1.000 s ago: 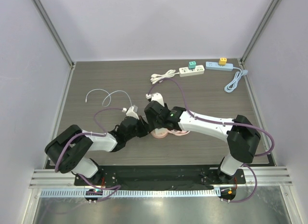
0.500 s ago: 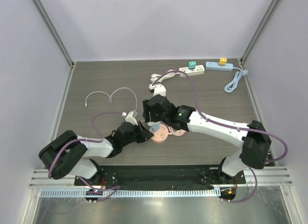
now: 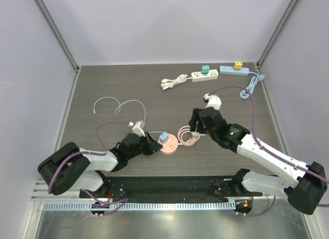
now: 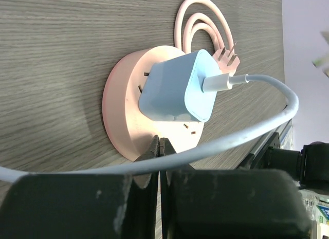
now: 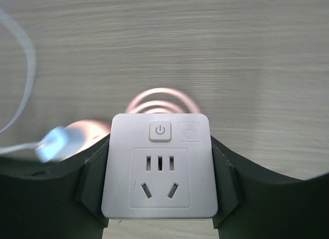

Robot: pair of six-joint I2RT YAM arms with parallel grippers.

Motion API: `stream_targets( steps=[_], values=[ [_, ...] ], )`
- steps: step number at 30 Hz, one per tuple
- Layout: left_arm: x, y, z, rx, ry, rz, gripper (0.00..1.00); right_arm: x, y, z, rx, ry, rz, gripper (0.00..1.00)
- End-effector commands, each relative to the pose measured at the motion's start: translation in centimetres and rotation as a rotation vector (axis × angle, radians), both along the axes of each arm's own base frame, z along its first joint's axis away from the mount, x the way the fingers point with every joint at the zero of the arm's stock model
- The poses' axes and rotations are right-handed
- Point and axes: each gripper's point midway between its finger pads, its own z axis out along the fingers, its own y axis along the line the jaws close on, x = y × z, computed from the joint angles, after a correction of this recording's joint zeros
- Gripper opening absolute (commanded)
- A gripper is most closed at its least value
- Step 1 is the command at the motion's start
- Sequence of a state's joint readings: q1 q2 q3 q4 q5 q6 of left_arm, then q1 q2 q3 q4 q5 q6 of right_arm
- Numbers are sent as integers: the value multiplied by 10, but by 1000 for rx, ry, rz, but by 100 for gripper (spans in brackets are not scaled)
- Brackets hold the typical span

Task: Pull the plug off the socket

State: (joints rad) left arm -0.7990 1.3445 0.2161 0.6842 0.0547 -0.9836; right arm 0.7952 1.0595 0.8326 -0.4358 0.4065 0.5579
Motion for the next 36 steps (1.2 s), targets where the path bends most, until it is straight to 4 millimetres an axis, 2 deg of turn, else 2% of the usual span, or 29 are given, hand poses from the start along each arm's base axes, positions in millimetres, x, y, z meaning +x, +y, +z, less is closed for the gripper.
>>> stream_targets(
  steps=[1,2,4,5,7,8,9,11,12,14,19,20,24,26,28,30,32,36],
  values=[
    [-16,15,-22,76,18,-31,1,12,-44,-9,34,8,-175,1],
    [-16,15,-20,68,10,-31,1,18,-61,-13,41,21,-230,1],
    [-19,16,-18,64,-6,-42,6,19,-72,-27,64,77,-256,1],
    [-18,15,-12,49,-26,-45,9,24,-87,-33,69,98,-305,1],
    [-21,13,-8,38,-41,-71,22,24,-98,-47,65,148,-329,1],
    [-23,14,-4,27,-63,-81,27,25,-117,-55,66,174,-392,1],
    [-25,13,-1,16,-75,-90,36,24,-122,-61,79,199,-408,1],
    [-28,16,4,-4,-103,-93,44,19,-125,-72,144,257,-410,1],
    [-28,15,8,-16,-120,-95,51,19,-132,-77,182,288,-433,1],
    [-29,18,9,-19,-137,-93,57,18,-135,-83,221,326,-451,1],
    [-34,19,18,-50,-179,-102,60,18,-134,-96,323,438,-454,1],
    [-34,20,18,-51,-183,-102,60,17,-129,-97,346,459,-437,1],
    [-36,22,20,-58,-195,-96,59,8,-126,-108,328,567,-423,1],
    [-34,22,24,-68,-210,-88,58,10,-129,-106,299,578,-428,2],
    [-33,22,27,-75,-216,-81,57,9,-136,-102,258,574,-435,4],
    [-37,27,18,-61,-201,-80,56,5,-148,-103,185,584,-462,9],
    [-38,27,19,-64,-206,-75,56,10,-154,-98,147,577,-461,12],
    [-39,29,21,-72,-219,-70,56,11,-155,-111,109,651,-447,21]
  ],
)
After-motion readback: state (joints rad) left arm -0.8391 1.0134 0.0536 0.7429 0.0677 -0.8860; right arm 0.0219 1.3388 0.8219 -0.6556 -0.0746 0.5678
